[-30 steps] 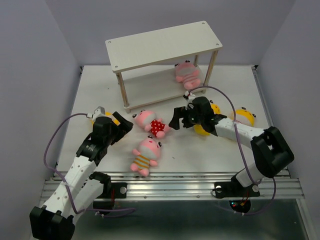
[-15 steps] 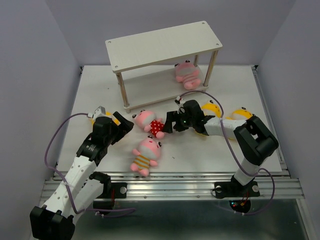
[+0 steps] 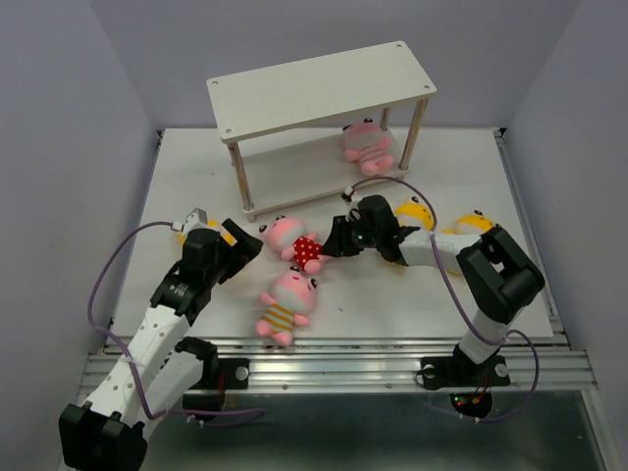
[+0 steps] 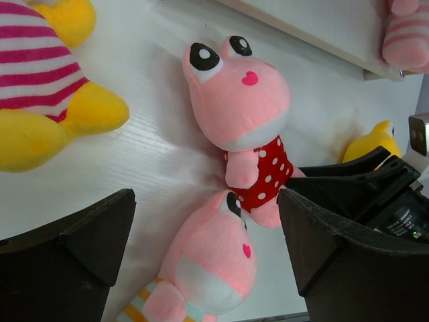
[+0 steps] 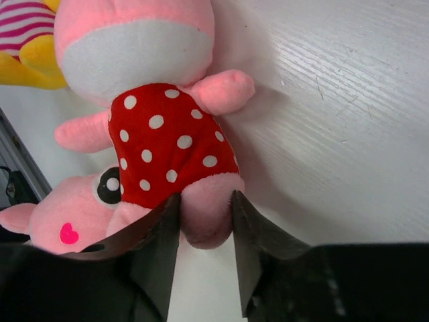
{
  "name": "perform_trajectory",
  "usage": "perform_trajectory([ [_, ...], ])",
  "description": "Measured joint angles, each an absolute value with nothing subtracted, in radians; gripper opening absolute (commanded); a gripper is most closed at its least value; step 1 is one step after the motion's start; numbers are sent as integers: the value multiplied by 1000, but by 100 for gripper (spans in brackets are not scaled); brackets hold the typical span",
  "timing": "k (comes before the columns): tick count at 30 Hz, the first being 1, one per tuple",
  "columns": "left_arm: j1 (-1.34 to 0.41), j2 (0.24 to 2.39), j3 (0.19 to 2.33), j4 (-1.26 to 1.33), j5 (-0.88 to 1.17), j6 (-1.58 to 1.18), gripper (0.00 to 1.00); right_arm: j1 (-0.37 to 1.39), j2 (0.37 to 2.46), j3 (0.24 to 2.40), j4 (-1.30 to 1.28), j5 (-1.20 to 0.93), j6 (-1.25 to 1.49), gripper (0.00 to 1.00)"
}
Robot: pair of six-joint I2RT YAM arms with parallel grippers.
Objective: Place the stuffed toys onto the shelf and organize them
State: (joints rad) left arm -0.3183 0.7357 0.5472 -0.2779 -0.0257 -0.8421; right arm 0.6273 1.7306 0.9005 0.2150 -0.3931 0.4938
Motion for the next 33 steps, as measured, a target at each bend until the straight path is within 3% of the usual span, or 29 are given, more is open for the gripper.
perform_trajectory([
  [3, -318, 736, 547, -278, -26, -842, 99, 630, 1731, 900, 215, -394, 498, 35],
  [6, -318, 736, 547, -278, -26, -842, 99, 635, 1731, 900, 214, -393, 496, 21],
  [7, -318, 735, 547, -279, -26, -842, 99, 636, 1731, 900, 213, -393, 494, 5],
  [8, -318, 732, 547, -279, -26, -842, 99, 637, 1731, 900, 212, -393, 494, 1],
  [16, -318, 709, 547, -281, -30, -842, 99, 648, 1708, 900, 204, -366, 466, 1],
  [24, -318, 709, 547, -282, -36, -842, 99, 649, 1513, 890, 222, -300, 443, 1],
  [33, -318, 707, 547, -282, -38, -840, 99, 649, 1426, 894, 214, -205, 441, 1],
])
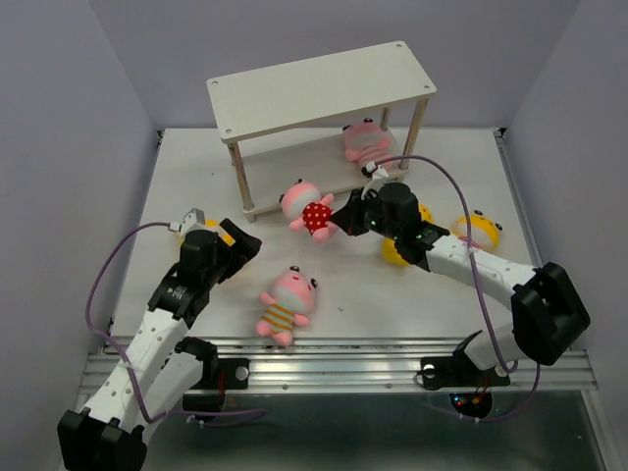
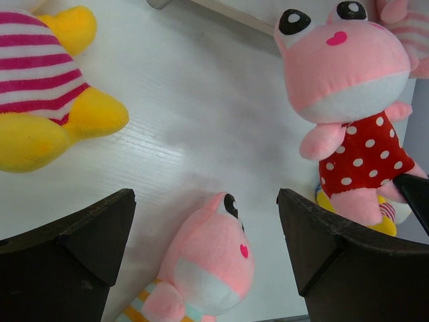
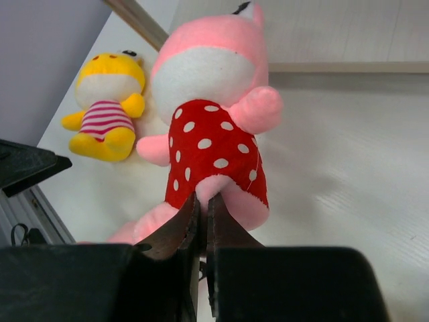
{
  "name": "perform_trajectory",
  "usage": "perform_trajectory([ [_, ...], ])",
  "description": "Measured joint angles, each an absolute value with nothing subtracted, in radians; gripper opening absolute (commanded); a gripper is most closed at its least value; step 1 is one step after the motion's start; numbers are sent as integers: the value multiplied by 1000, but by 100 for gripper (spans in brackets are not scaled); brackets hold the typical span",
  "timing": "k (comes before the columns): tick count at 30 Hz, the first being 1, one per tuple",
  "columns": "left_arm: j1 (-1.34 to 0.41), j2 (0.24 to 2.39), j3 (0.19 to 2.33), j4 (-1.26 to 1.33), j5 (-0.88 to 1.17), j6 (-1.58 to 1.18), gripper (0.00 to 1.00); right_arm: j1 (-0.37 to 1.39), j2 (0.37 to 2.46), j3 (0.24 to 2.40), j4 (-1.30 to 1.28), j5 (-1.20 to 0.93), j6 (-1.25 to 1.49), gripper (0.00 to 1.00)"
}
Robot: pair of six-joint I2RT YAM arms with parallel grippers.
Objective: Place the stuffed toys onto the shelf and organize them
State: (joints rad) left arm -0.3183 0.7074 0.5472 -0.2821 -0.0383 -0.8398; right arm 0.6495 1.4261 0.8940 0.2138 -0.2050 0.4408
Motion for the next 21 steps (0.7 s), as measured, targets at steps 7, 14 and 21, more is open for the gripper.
perform_trajectory([
  [7, -318, 702, 547, -282, -38, -838, 99, 649, 1438, 968, 207, -92, 441, 1],
  [14, -318, 698, 547, -282, -45, -838, 99, 605, 1571, 1098, 213, -57, 450, 1],
  [21, -318, 700, 547, -281, -53, -835, 99, 548, 1729, 1188, 218, -29, 476, 1],
])
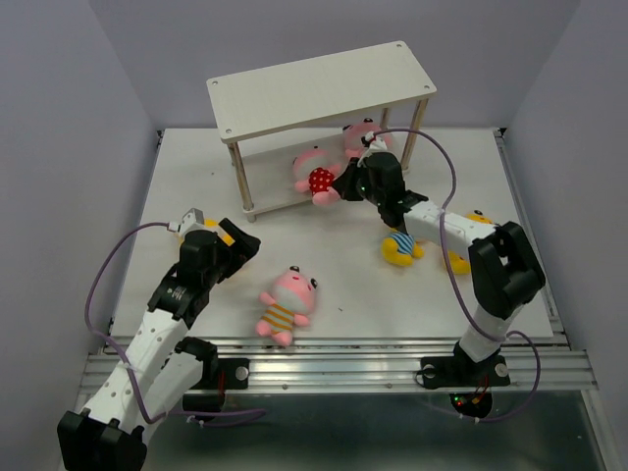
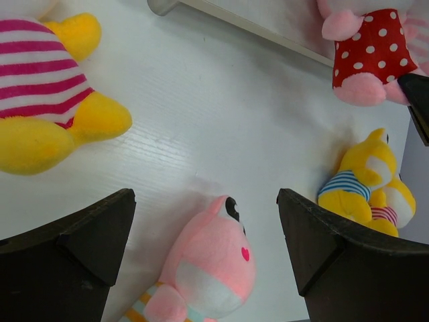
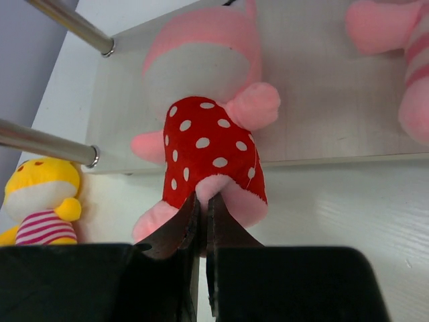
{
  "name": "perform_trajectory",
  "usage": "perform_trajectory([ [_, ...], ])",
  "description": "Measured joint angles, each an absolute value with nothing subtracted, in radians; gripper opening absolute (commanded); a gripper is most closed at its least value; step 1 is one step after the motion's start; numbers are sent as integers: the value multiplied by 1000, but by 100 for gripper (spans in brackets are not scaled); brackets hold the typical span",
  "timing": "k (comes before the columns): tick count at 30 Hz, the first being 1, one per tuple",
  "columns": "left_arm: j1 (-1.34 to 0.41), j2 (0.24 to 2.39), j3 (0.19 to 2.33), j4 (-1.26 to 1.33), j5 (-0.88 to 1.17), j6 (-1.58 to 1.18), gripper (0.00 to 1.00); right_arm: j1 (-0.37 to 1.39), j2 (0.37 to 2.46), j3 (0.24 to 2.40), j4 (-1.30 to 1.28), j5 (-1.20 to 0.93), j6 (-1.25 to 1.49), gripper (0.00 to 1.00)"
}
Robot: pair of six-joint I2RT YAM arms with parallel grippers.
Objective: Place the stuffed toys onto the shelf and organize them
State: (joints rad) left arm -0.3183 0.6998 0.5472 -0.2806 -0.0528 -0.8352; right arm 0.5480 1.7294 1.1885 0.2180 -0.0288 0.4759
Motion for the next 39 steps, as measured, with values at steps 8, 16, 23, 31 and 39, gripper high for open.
perform_trajectory([
  [8, -318, 722, 547, -280, -57, -834, 99, 504, 1826, 1221, 267, -22, 519, 1],
  [16, -318, 743, 547, -276, -57, -831, 99, 490, 1884, 1244, 316, -22, 573, 1],
  [23, -318, 744, 547, -273, -58, -829, 99, 490, 1893, 1246, 346, 24, 624, 1],
  [31, -318, 744, 547, -273, -61, -827, 99, 490, 1894, 1246, 375, 58, 656, 1],
  [39, -318, 744, 547, -274, -62, -827, 99, 490, 1908, 1246, 390, 60, 664, 1],
])
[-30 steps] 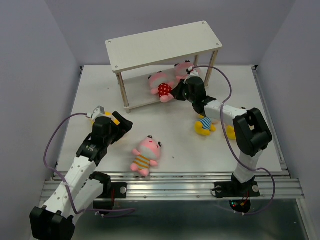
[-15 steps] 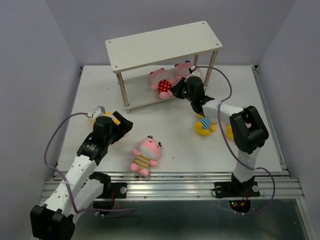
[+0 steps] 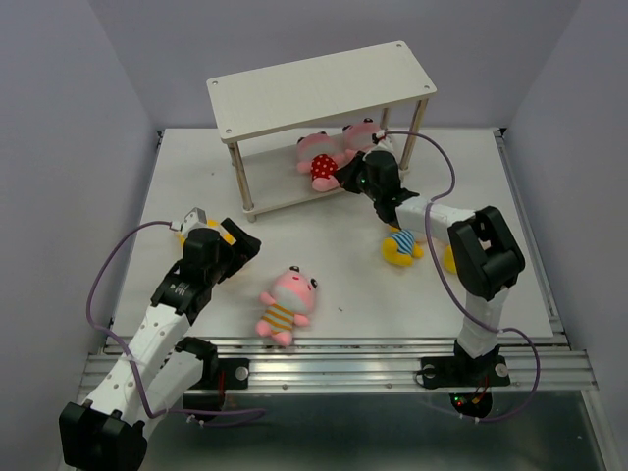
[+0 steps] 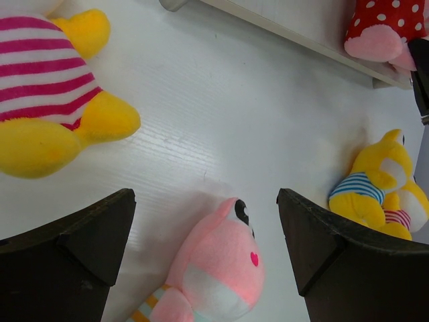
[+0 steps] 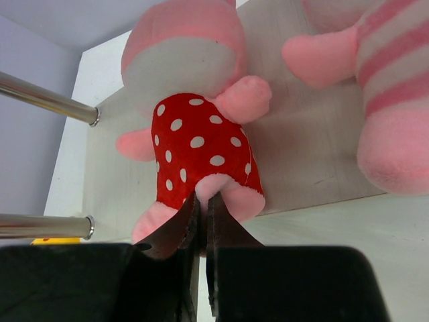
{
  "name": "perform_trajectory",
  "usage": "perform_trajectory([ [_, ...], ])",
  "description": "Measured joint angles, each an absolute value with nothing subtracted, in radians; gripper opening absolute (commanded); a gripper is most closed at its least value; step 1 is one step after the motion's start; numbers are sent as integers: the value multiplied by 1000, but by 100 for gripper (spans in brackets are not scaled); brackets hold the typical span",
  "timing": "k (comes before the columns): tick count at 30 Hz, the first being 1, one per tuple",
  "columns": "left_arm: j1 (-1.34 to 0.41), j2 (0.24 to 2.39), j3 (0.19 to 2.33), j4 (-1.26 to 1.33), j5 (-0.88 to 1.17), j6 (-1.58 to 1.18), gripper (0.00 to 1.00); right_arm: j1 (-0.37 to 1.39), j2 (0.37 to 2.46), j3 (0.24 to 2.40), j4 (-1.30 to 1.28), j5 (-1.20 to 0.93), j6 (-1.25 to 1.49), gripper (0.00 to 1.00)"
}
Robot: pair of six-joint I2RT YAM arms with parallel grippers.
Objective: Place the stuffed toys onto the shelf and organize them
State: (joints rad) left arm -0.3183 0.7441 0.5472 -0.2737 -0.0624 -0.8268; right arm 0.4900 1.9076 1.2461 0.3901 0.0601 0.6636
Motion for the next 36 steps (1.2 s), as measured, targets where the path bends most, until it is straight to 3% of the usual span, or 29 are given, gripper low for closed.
perform_trajectory([
  [4, -318, 744, 547, -274, -65, -826, 99, 490, 1920, 1246, 393, 62, 668, 2],
  [7, -318, 743, 547, -275, -67, -826, 99, 490, 1922, 1246, 396, 62, 671, 10],
  [8, -318, 743, 547, -276, -68, -826, 99, 490, 1922, 1246, 397, 62, 673, 16],
  [11, -318, 741, 547, -279, -70, -827, 99, 490, 1922, 1246, 397, 64, 681, 18],
  [22, -318, 736, 547, -281, -76, -827, 99, 490, 1922, 1240, 401, 75, 685, 49],
  [36, -318, 737, 547, -279, -76, -827, 99, 490, 1910, 1227, 404, 99, 675, 63],
])
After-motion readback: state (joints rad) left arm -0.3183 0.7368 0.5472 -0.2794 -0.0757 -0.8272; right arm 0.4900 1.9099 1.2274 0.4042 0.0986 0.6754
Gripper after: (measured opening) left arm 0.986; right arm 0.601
